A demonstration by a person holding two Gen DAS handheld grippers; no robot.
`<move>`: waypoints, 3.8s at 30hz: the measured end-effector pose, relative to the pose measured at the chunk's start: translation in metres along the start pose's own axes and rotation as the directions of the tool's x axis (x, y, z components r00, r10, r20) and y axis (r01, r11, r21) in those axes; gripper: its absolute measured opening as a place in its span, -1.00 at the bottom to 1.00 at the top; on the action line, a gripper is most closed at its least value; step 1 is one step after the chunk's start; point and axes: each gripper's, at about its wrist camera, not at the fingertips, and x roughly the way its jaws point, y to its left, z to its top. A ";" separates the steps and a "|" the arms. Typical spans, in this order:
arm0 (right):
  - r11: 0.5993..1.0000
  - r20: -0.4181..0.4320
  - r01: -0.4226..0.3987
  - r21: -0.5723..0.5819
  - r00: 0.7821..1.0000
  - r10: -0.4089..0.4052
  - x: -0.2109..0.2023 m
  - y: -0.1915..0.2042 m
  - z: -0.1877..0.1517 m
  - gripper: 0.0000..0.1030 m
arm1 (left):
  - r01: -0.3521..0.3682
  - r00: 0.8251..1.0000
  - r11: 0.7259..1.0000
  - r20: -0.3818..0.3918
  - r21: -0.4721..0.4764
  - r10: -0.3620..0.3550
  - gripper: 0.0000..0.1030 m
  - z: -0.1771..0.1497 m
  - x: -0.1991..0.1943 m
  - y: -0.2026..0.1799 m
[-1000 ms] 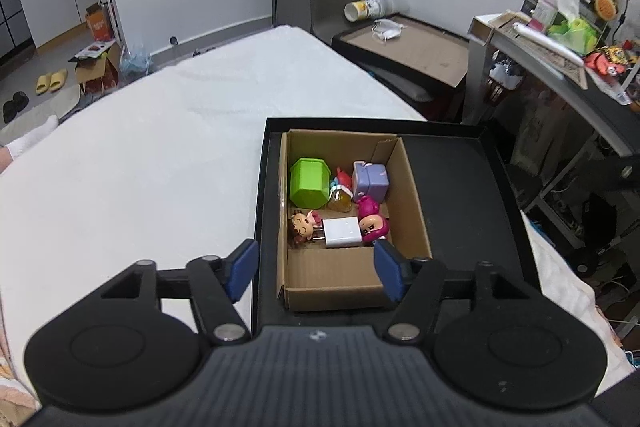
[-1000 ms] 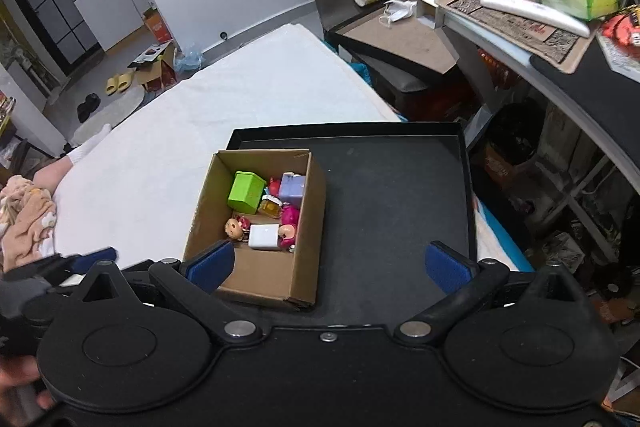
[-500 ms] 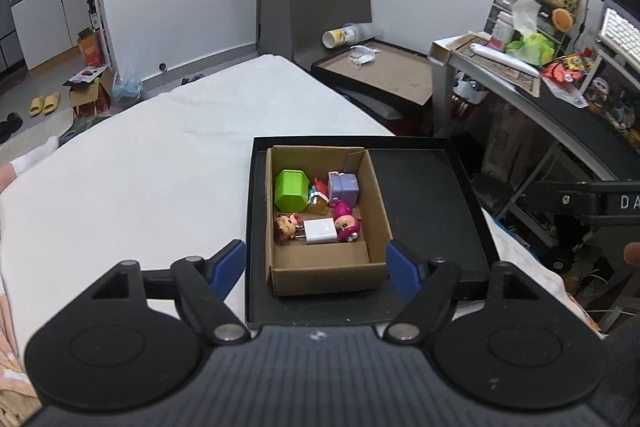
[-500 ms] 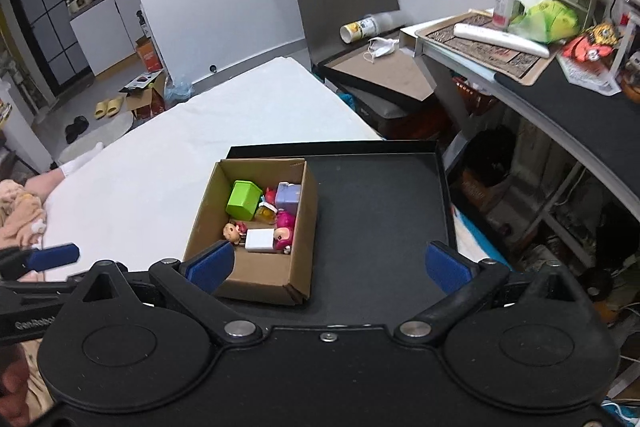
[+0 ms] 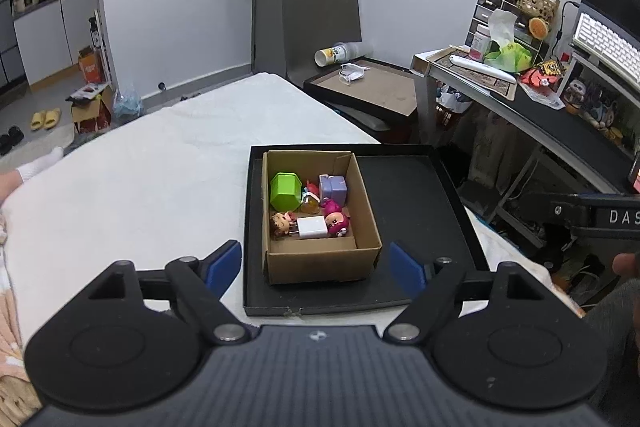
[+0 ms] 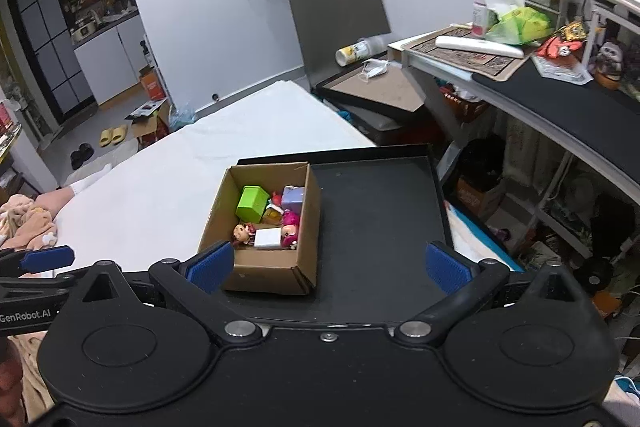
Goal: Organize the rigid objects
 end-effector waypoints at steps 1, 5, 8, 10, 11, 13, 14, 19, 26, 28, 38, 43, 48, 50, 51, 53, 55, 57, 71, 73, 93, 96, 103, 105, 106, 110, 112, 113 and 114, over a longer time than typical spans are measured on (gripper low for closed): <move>1.000 0.006 0.003 -0.001 1.000 -0.003 -0.002 0.000 -0.003 1.00 | -0.004 1.000 1.000 0.005 0.007 0.004 0.56 -0.002 -0.002 -0.001; 1.000 0.020 0.001 0.013 1.000 -0.001 -0.006 0.001 -0.015 1.00 | -0.003 1.000 1.000 0.021 0.009 0.003 0.57 -0.009 -0.011 -0.003; 1.000 0.034 0.000 0.007 0.999 0.000 -0.012 0.004 -0.024 1.00 | 0.000 1.000 1.000 0.023 0.006 0.000 0.58 -0.015 -0.015 -0.004; 1.000 0.043 0.002 0.000 0.999 -0.002 -0.017 0.006 -0.028 1.00 | 0.001 1.000 1.000 0.021 0.006 -0.001 0.58 -0.018 -0.017 -0.005; 1.000 0.046 -0.001 0.003 0.999 0.001 -0.019 0.006 -0.029 1.00 | 0.002 1.000 1.000 0.024 0.006 -0.002 0.58 -0.020 -0.018 -0.005; 1.000 0.050 -0.008 0.018 0.999 0.007 -0.022 0.005 -0.033 1.00 | 0.003 0.999 1.000 0.032 0.009 -0.003 0.58 -0.022 -0.021 -0.007; 1.000 0.050 -0.010 0.021 0.999 0.009 -0.023 0.004 -0.035 1.00 | 0.004 0.999 1.000 0.035 0.011 -0.004 0.58 -0.023 -0.022 -0.007; 0.999 0.053 -0.007 0.036 0.999 0.005 -0.026 0.003 -0.045 1.00 | -0.001 0.999 1.000 0.043 0.028 0.000 0.58 -0.027 -0.026 -0.012; 0.999 0.058 -0.009 0.048 0.998 0.006 -0.032 0.004 -0.059 1.00 | -0.008 0.999 0.999 0.038 0.043 0.007 0.58 -0.038 -0.027 -0.013; 0.999 0.053 -0.008 0.039 0.999 0.006 -0.032 0.007 -0.062 1.00 | -0.008 1.000 0.999 0.030 0.046 0.007 0.58 -0.042 -0.027 -0.013; 1.000 0.056 0.006 0.016 0.998 -0.007 -0.036 0.017 -0.073 1.00 | -0.007 1.000 0.999 0.029 0.038 0.006 0.59 -0.052 -0.032 -0.009; 1.000 0.061 0.009 0.015 0.998 -0.010 -0.039 0.017 -0.075 1.00 | -0.014 0.999 0.999 0.037 0.042 0.013 0.59 -0.051 -0.036 -0.011; 1.000 0.085 0.017 0.017 0.996 -0.018 -0.047 0.015 -0.075 1.00 | -0.014 0.998 0.999 0.057 0.045 0.011 0.59 -0.051 -0.042 -0.012; 1.000 0.095 0.014 0.022 0.995 -0.016 -0.052 0.014 -0.074 1.00 | -0.012 0.998 0.999 0.065 0.044 0.009 0.61 -0.050 -0.045 -0.013; 1.000 0.101 0.014 0.023 0.995 -0.016 -0.054 0.014 -0.073 1.00 | -0.009 0.998 0.999 0.069 0.043 0.006 0.62 -0.050 -0.046 -0.013; 1.000 0.108 0.018 0.020 0.994 -0.021 -0.056 0.013 -0.073 1.00 | -0.005 0.997 0.999 0.074 0.041 0.002 0.64 -0.049 -0.048 -0.014; 1.000 0.115 0.023 0.020 0.993 -0.025 -0.059 0.013 -0.072 1.00 | -0.004 0.997 0.999 0.079 0.044 0.001 0.65 -0.049 -0.050 -0.015; 1.000 0.115 0.022 0.022 0.993 -0.024 -0.060 0.011 -0.072 1.00 | -0.003 0.997 0.999 0.083 0.043 0.000 0.65 -0.049 -0.052 -0.016; 0.999 0.129 0.034 0.026 0.991 -0.037 -0.067 0.011 -0.074 1.00 | 0.002 0.996 0.999 0.088 0.040 -0.005 0.66 -0.051 -0.058 -0.017; 0.999 0.132 0.034 0.024 0.991 -0.037 -0.068 0.011 -0.074 1.00 | -0.001 0.996 0.999 0.091 0.044 -0.003 0.66 -0.051 -0.060 -0.017; 0.999 0.133 0.040 0.018 0.990 -0.042 -0.074 0.012 -0.075 1.00 | 0.005 0.995 0.999 0.096 0.050 -0.009 0.66 -0.050 -0.062 -0.019; 0.999 0.132 0.040 0.016 0.990 -0.042 -0.073 0.012 -0.075 1.00 | 0.003 0.995 0.998 0.102 0.055 -0.008 0.66 -0.050 -0.065 -0.019; 0.999 0.130 0.047 0.014 0.990 -0.049 -0.073 0.013 -0.075 1.00 | 0.002 0.995 0.999 0.097 0.046 -0.006 0.66 -0.050 -0.065 -0.018; 0.999 0.129 0.048 0.018 0.990 -0.050 -0.073 0.012 -0.075 1.00 | 0.001 0.995 0.999 0.097 0.046 -0.005 0.66 -0.050 -0.065 -0.018; 0.999 0.130 0.049 0.019 0.990 -0.051 -0.073 0.012 -0.075 1.00 | 0.001 0.995 0.999 0.096 0.045 -0.005 0.66 -0.049 -0.065 -0.018; 0.999 0.130 0.051 0.017 0.990 -0.053 -0.073 0.012 -0.076 1.00 | 0.002 0.996 0.999 0.094 0.043 -0.006 0.66 -0.050 -0.064 -0.017; 0.999 0.128 0.049 0.015 0.990 -0.050 -0.073 0.011 -0.076 1.00 | 0.003 0.996 0.999 0.092 0.042 -0.007 0.66 -0.051 -0.063 -0.017; 0.999 0.128 0.049 0.014 0.990 -0.051 -0.074 0.011 -0.076 1.00 | 0.004 0.996 0.999 0.092 0.043 -0.008 0.66 -0.051 -0.063 -0.017; 0.999 0.129 0.051 0.013 0.990 -0.052 -0.074 0.011 -0.076 1.00 | 0.004 0.996 0.999 0.091 0.043 -0.008 0.66 -0.052 -0.063 -0.016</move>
